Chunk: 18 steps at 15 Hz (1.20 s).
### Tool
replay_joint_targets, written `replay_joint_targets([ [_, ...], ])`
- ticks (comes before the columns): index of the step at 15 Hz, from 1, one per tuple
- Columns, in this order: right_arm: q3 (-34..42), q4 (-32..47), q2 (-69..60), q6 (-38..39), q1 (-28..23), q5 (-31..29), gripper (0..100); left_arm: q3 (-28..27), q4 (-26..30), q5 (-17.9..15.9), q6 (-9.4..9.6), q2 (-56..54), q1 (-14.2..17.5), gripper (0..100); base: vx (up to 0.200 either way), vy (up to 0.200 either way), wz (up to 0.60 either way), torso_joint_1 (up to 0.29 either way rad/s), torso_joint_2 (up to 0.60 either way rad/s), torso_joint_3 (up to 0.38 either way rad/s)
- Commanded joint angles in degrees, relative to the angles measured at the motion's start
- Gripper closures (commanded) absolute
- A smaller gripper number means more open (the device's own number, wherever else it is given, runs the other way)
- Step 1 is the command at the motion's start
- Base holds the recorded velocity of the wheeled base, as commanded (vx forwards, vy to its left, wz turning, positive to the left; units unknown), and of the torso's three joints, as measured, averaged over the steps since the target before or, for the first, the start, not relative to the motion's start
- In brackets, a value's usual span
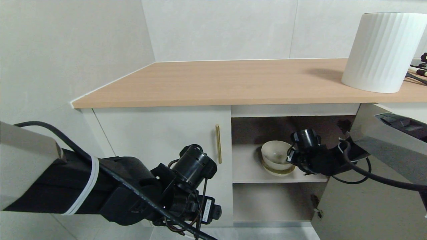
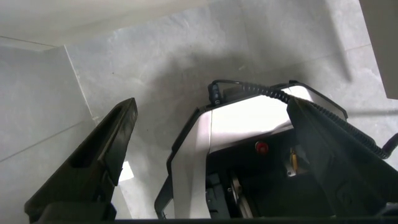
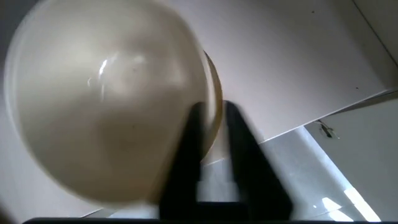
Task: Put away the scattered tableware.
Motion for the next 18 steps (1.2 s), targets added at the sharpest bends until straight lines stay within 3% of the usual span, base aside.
replay_joint_targets([
  [1,0.18,0.01,0.07,-0.02,0.02,0.05,0,-0.04,-0.03,0.03,-0.03,0.04,0.0,0,0.0,0.0,0.0,0.0,0.0,0.0],
  [6,0.62,0.45,-0.63,-0.02,0.02,0.14,0,-0.13,-0.03,0.03,-0.73,-0.13,0.18,0,0.0,0.0,0.0,0.0,0.0,0.0],
  [11,13.97,0.62,-13.46,-0.72,2.66,8.14,0,2.77,-0.03,-0.06,-0.82,-8.75,4.49,0,0.0,0.0,0.0,0.0,0.0,0.0],
  [15,26.98,2.56,-32.62,-7.84,3.27,16.66,0,9.1,-0.12,-1.02,-0.65,-22.72,8.27,0,0.0,0.0,0.0,0.0,0.0,0.0],
  [18,31.46,12.31,-44.75,-10.13,5.21,18.33,0,11.91,-0.12,-2.78,-0.65,-33.0,8.27,0,0.0,0.0,0.0,0.0,0.0,0.0],
])
